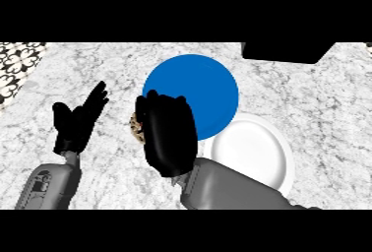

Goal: Pick the cupcake from the plate and place it in the plate

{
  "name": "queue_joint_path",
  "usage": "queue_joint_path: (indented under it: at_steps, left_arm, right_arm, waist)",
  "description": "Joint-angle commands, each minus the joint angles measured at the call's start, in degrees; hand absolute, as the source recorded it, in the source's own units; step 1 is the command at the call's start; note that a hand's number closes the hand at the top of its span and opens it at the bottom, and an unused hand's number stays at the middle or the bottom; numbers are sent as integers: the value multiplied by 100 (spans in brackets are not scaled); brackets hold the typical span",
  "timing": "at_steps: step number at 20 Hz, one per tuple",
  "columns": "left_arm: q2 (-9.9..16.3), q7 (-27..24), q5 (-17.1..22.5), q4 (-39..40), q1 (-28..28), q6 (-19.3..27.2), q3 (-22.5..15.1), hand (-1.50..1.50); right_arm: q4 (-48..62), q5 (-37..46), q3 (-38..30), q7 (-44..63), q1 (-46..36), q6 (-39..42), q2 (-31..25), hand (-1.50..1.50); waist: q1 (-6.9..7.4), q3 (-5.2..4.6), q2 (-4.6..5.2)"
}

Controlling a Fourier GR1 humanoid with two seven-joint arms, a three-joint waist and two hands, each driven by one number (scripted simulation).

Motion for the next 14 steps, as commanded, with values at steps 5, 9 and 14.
queue_joint_path:
  at_steps: [5, 9, 14]
  left_arm:
    - [-11, -149, 37, -79, 202, -42, 33, 0]
    - [188, -234, 196, 216, 99, -188, 320, 0]
    - [114, 219, 175, -325, 214, -58, 232, 0]
  right_arm:
    - [1168, -562, -24, 1066, -940, -1591, 11, 150]
    - [1723, -765, -94, 1149, -1297, -1668, 11, 150]
    - [2579, -975, -95, 606, -1217, -2281, 11, 150]
  waist:
    - [-78, 9, 49]
    - [-244, 7, 37]
    - [-308, 15, 17]
